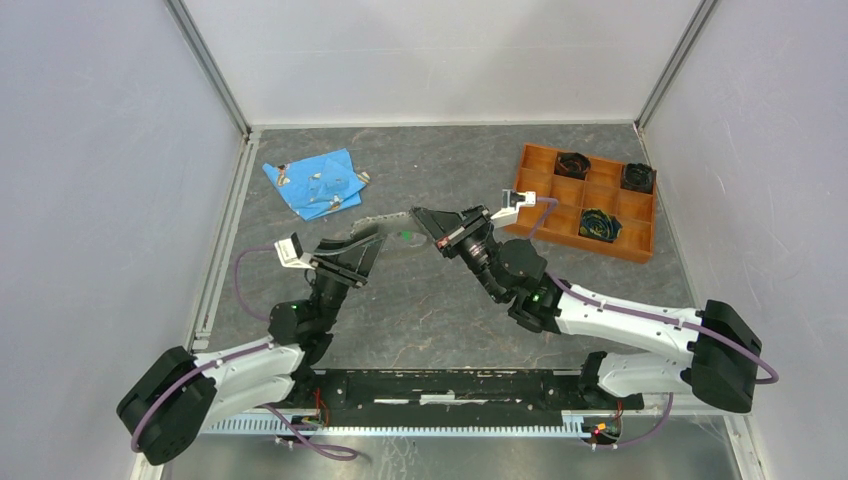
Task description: Remove the keys from the keyring
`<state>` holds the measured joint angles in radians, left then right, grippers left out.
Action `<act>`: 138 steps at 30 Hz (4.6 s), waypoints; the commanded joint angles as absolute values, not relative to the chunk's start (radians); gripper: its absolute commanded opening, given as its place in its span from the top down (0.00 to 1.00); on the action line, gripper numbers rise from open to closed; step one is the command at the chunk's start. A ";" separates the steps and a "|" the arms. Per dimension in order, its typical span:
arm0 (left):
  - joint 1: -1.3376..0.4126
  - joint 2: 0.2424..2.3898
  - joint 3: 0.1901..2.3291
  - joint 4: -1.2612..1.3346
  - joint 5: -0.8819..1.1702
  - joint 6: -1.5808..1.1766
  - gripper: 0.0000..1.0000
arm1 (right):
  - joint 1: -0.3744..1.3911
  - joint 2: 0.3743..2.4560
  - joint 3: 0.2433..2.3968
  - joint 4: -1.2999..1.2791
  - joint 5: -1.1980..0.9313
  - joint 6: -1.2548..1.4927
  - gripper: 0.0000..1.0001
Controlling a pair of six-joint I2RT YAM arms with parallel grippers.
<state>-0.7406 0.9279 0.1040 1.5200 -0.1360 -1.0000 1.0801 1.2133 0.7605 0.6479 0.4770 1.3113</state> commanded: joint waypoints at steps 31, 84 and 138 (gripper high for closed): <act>-0.463 0.743 0.598 0.048 0.554 -0.964 0.98 | 1.080 0.683 0.485 0.154 0.222 0.372 0.13; -0.455 1.054 0.627 0.257 0.907 -0.959 0.98 | 0.799 0.917 0.173 0.891 -0.498 1.112 0.72; -0.609 0.968 0.702 0.124 0.467 -1.059 0.98 | 0.917 0.774 0.178 0.739 0.016 0.987 0.62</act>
<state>-0.6132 0.9909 0.6285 0.1947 0.4473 -1.1088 0.9146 0.8227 0.1280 0.8337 -0.0223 1.1839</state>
